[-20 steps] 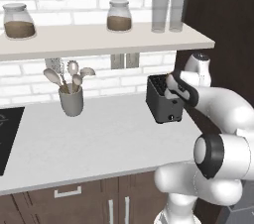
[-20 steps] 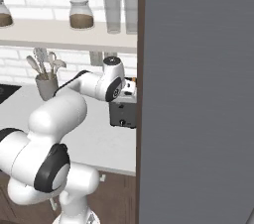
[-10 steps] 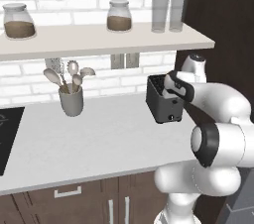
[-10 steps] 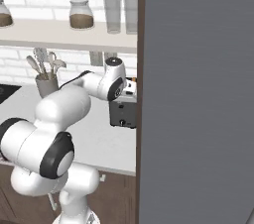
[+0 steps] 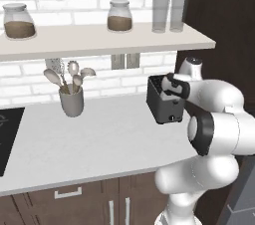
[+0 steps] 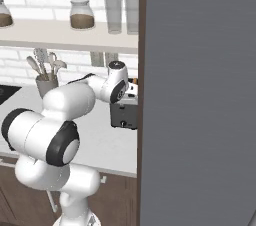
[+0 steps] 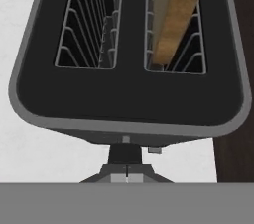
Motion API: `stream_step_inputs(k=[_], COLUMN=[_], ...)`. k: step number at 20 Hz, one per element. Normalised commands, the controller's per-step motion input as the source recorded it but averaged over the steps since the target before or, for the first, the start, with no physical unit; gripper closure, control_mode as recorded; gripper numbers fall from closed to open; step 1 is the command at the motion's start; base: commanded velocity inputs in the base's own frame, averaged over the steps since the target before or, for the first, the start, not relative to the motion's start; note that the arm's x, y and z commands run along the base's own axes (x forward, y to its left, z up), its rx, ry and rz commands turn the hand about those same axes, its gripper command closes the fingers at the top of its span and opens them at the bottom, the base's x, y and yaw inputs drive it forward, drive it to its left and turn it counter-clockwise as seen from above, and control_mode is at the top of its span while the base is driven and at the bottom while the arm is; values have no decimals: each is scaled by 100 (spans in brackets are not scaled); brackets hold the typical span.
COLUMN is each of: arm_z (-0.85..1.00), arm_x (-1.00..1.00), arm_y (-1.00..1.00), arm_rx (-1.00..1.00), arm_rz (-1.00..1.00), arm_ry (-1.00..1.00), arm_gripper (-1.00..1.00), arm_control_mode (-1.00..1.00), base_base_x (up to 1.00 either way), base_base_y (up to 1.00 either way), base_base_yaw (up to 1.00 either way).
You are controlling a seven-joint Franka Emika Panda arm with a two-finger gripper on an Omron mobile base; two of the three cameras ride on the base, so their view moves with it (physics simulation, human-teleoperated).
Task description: Start the toaster. Once the lever pops up, take the bread to the plate on the dining counter.
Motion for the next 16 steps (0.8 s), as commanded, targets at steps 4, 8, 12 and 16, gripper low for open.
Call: stream_step_inputs(k=[4,8,12,16], arm_z=[-24,-13,-14,-25], arm_x=[20,22,4,0], arm_y=[0,0,0,0], arm_rx=[0,0,0,0], arm_rz=[0,0,0,0], arm_ry=[2,1,0,0], arm_gripper=[100,100,100,100], arm_control_mode=[-100,-100,-100,-100], base_base_x=[0,0,0,0], base_base_y=[0,0,0,0], base_base_yaw=[0,0,0,0])
